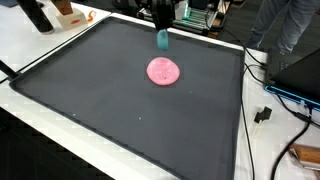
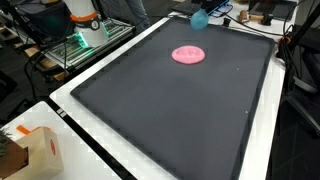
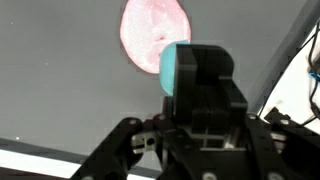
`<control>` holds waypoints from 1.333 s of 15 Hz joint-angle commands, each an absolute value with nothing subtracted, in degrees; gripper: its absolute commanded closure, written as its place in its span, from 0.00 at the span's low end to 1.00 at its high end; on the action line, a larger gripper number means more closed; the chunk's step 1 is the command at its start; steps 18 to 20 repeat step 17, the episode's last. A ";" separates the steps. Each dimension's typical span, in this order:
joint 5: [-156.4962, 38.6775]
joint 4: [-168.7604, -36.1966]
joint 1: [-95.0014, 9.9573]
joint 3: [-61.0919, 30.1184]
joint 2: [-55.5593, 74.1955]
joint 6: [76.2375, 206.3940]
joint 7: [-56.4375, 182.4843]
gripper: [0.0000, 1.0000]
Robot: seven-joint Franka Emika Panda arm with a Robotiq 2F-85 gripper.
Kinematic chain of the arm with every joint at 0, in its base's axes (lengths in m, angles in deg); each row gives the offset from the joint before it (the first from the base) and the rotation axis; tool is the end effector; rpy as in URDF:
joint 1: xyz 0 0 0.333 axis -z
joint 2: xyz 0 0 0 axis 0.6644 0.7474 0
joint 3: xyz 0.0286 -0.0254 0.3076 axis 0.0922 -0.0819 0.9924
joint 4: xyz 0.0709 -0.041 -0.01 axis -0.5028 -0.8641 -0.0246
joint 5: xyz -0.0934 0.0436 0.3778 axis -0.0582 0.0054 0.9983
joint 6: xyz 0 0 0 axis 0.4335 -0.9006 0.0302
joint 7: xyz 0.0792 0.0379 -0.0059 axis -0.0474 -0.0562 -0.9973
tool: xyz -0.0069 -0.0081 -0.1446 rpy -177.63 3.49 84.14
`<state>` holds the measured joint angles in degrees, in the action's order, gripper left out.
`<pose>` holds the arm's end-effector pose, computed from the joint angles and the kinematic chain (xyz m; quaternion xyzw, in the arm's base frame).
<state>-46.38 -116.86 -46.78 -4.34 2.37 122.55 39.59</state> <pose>0.5826 0.1410 0.3858 -0.9691 -0.2313 -0.0008 0.0855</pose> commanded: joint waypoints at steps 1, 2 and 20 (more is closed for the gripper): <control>-51.89 -120.47 -48.30 -4.38 -0.98 124.47 46.57 0.75; -53.03 -120.38 -48.60 -4.33 -1.14 123.66 48.36 0.75; -55.94 -118.93 -49.64 -3.65 -0.01 122.80 52.59 0.50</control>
